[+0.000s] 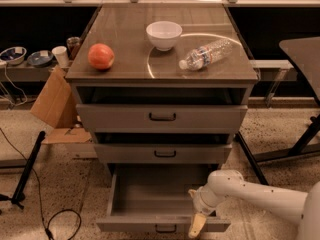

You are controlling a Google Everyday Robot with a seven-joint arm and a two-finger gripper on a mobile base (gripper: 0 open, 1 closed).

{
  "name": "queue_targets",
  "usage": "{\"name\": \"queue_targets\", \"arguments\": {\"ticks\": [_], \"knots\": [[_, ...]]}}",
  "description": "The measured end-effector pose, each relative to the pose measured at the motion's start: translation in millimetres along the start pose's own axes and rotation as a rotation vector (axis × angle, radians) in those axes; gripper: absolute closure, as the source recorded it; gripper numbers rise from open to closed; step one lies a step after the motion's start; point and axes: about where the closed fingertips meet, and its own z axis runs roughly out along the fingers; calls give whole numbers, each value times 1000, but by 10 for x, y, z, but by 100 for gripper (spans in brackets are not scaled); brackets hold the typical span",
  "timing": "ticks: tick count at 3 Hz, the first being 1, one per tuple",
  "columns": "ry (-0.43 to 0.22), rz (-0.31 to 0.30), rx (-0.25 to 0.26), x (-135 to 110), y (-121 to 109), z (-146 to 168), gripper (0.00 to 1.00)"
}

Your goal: Open bottom drawer

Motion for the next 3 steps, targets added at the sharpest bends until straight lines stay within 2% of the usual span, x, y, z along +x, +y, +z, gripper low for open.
{"name": "queue_targets", "arguments": {"ticks": [3], "knots": [[-81, 64, 178, 417, 246, -827, 0]]}}
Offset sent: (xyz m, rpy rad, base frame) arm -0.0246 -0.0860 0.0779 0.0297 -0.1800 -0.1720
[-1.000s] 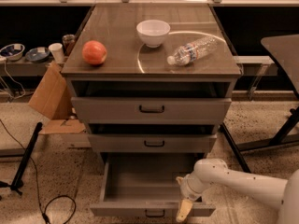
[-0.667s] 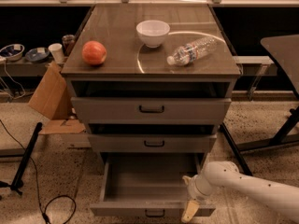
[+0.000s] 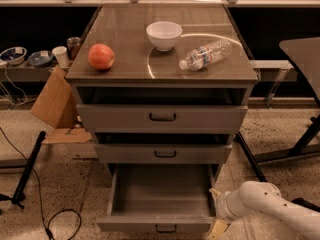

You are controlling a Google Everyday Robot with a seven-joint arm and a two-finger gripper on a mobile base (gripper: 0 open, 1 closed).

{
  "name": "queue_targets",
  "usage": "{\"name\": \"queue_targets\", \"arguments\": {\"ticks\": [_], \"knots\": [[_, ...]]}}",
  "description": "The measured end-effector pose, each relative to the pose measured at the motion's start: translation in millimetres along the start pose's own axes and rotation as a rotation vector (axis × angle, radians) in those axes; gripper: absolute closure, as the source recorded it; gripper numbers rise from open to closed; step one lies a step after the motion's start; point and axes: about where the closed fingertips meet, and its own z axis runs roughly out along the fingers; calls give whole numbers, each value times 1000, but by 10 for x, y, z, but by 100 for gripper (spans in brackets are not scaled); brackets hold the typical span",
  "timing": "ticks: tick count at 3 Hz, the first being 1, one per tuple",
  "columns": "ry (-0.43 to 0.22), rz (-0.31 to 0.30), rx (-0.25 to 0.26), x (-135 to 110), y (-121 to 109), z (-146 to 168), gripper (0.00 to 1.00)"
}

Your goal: Open bottom drawer

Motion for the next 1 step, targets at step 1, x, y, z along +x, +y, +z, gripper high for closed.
{"name": "queue_targets", "arguments": {"ticks": [1], "knots": [[0, 0, 0, 0, 0, 0, 0]]}}
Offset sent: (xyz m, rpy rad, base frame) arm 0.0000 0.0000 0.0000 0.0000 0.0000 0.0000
